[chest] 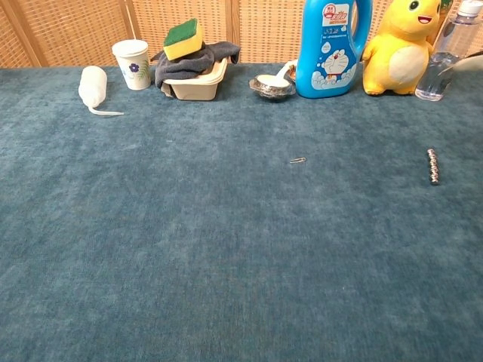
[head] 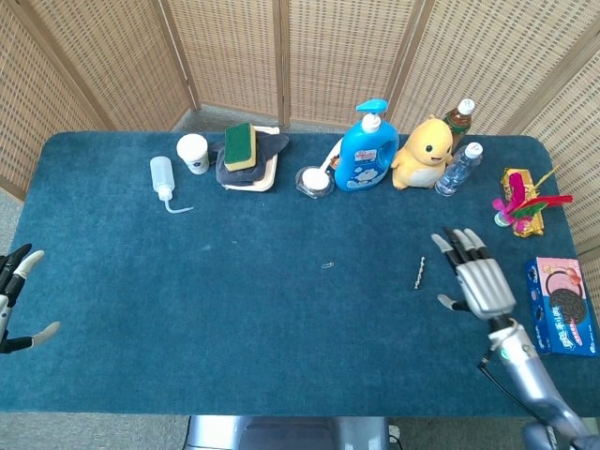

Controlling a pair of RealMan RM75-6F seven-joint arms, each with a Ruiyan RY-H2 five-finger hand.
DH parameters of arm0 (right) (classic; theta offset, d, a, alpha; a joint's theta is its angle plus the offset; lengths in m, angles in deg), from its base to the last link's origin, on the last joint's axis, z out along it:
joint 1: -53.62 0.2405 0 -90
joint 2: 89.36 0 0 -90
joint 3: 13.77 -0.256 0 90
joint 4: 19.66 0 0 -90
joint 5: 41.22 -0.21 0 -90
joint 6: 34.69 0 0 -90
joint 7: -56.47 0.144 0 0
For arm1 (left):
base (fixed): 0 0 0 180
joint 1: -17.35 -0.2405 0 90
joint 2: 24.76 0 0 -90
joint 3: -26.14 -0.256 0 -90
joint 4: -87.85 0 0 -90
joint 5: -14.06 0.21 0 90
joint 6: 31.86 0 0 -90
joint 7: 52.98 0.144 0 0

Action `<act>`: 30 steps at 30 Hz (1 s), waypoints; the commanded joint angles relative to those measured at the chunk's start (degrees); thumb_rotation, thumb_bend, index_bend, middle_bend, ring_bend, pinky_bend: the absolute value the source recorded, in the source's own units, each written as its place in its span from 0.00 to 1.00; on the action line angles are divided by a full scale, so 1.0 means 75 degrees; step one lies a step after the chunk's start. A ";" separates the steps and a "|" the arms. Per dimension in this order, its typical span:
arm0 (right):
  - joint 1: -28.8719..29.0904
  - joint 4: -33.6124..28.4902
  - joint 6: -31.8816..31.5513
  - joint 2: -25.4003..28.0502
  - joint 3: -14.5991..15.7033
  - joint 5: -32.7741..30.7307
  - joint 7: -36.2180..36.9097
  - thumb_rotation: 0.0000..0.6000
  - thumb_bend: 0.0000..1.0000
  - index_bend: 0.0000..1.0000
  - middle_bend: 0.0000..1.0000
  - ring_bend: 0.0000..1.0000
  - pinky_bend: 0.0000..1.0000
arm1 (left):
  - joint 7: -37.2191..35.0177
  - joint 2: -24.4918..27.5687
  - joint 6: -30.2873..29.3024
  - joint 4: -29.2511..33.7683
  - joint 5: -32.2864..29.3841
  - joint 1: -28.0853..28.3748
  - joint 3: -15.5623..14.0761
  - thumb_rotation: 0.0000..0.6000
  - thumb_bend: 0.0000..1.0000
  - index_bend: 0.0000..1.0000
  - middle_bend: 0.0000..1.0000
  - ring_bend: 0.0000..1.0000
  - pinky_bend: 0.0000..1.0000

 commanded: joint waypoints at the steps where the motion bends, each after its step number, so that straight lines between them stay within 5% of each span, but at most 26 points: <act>1: 0.0316 0.0225 0.0531 -0.0225 -0.0107 -0.0228 -0.0296 1.00 0.00 0.00 0.00 0.00 0.00 | -0.0083 0.0003 -0.0012 0.0035 0.0029 -0.0001 -0.0001 1.00 0.28 0.00 0.00 0.00 0.00; 13: 0.0778 0.1078 0.1519 -0.0788 -0.0156 -0.0712 -0.0701 1.00 0.00 0.00 0.00 0.00 0.00 | -0.0289 0.0050 0.0335 0.0050 -0.0133 0.0127 -0.0018 1.00 0.28 0.00 0.00 0.00 0.00; 30: 0.0954 0.1866 0.1777 -0.1250 -0.0124 -0.0802 -0.0528 1.00 0.00 0.00 0.00 0.00 0.00 | -0.0384 0.0075 0.0380 -0.0009 -0.0224 0.0152 0.0007 1.00 0.28 0.00 0.00 0.00 0.00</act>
